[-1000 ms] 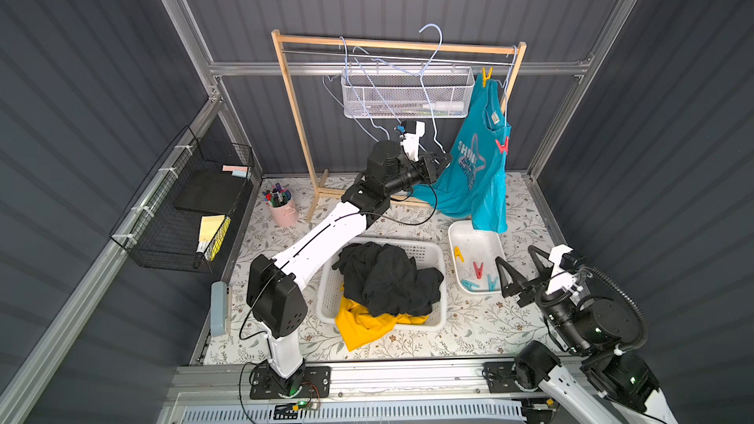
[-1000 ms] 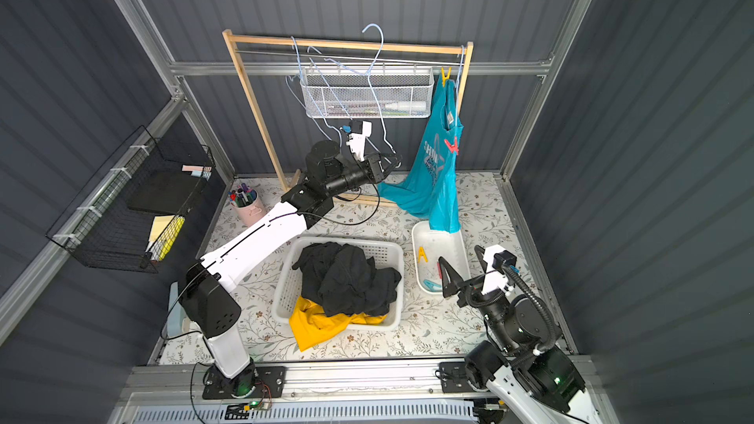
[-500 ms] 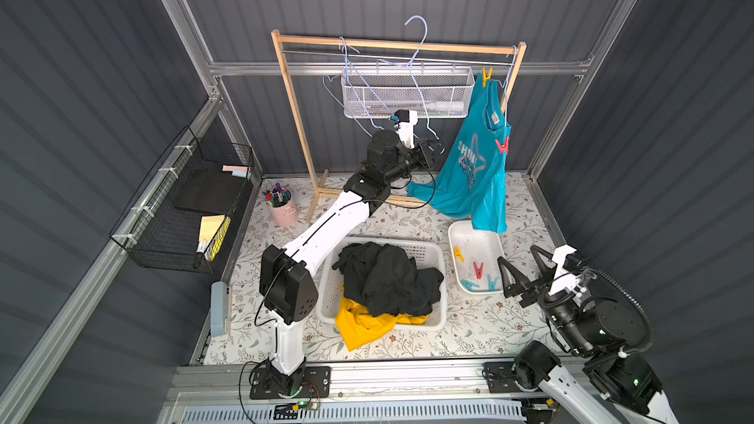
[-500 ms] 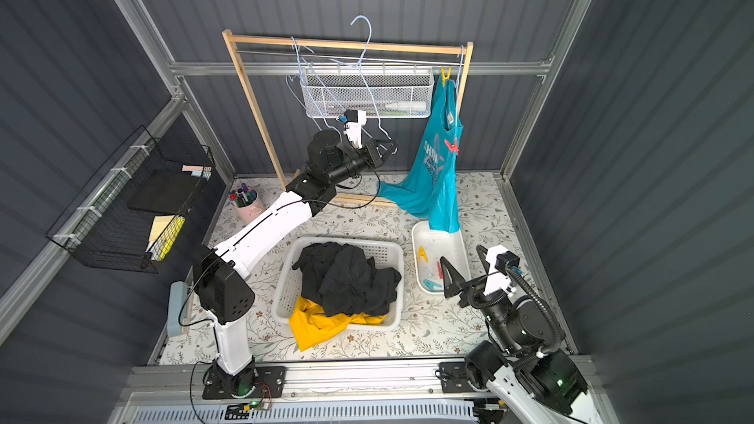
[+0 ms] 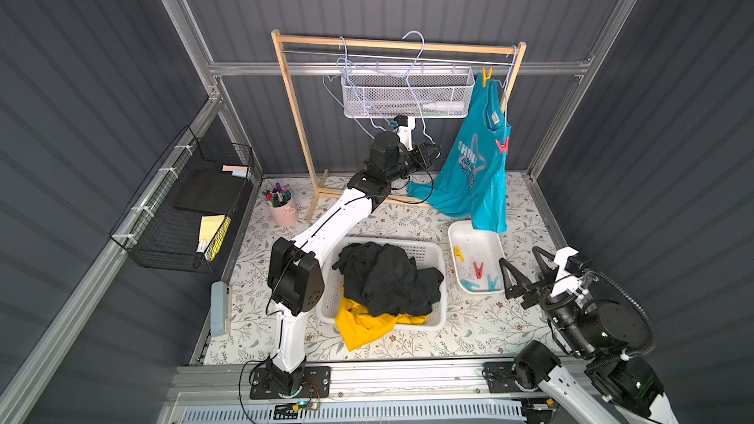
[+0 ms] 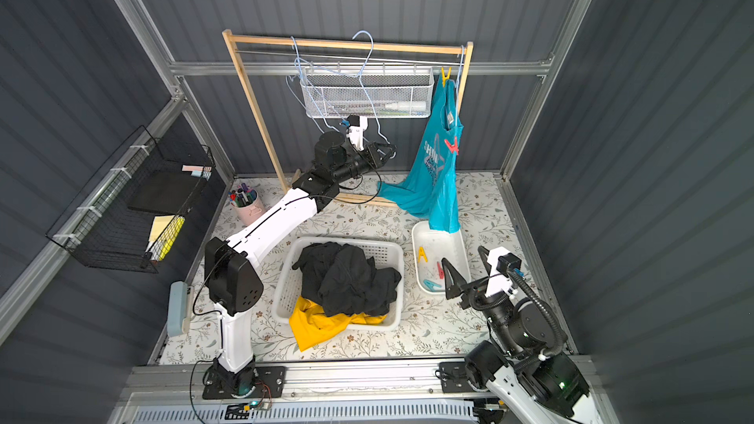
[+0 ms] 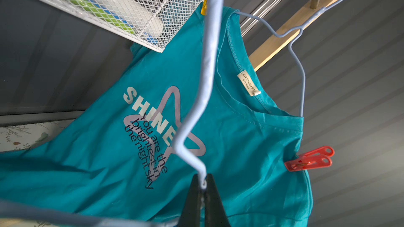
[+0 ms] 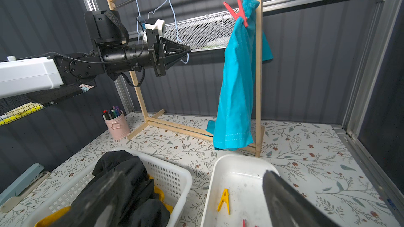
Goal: Remove the clothespins securing t-shirts to the hanger
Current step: Place the hanger on the clothes rail.
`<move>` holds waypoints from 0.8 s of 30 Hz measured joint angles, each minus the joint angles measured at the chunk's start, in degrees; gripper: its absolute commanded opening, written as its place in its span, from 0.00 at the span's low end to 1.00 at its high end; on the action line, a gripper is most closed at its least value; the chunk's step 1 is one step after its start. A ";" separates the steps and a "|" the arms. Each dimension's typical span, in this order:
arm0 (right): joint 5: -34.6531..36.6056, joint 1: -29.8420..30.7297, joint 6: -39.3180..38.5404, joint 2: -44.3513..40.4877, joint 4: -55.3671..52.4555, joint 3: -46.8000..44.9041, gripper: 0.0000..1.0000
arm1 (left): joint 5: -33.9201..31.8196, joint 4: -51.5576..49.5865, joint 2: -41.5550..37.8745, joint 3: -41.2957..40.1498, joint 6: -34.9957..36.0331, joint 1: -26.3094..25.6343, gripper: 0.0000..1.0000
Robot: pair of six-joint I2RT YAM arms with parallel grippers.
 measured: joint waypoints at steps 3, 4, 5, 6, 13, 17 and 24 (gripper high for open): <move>0.07 0.00 0.00 -0.02 -0.07 0.00 0.99 | 0.31 0.66 -0.02 -0.13 -0.02 0.33 0.13; 0.17 0.00 0.00 -0.02 -0.04 0.00 0.99 | 0.33 0.74 -0.02 -0.31 -0.20 0.35 0.17; 0.22 0.00 -0.02 -0.02 -0.04 0.00 0.99 | 0.33 0.74 -0.02 -0.52 -0.28 0.44 0.22; 0.26 0.00 -0.04 -0.02 -0.07 0.00 0.99 | 0.33 0.61 -0.02 -0.81 -0.44 0.46 0.25; 1.25 0.00 -0.28 -0.04 -0.20 0.00 0.99 | 0.55 2.32 -1.07 -6.01 -1.75 0.72 0.37; 1.27 0.00 -0.33 -0.07 -0.94 0.20 0.99 | 0.79 2.93 -2.08 -9.35 -1.33 0.72 0.56; 1.29 0.00 -0.72 -0.07 -1.03 0.28 0.99 | 0.85 3.06 -5.86 -13.62 0.09 0.72 0.88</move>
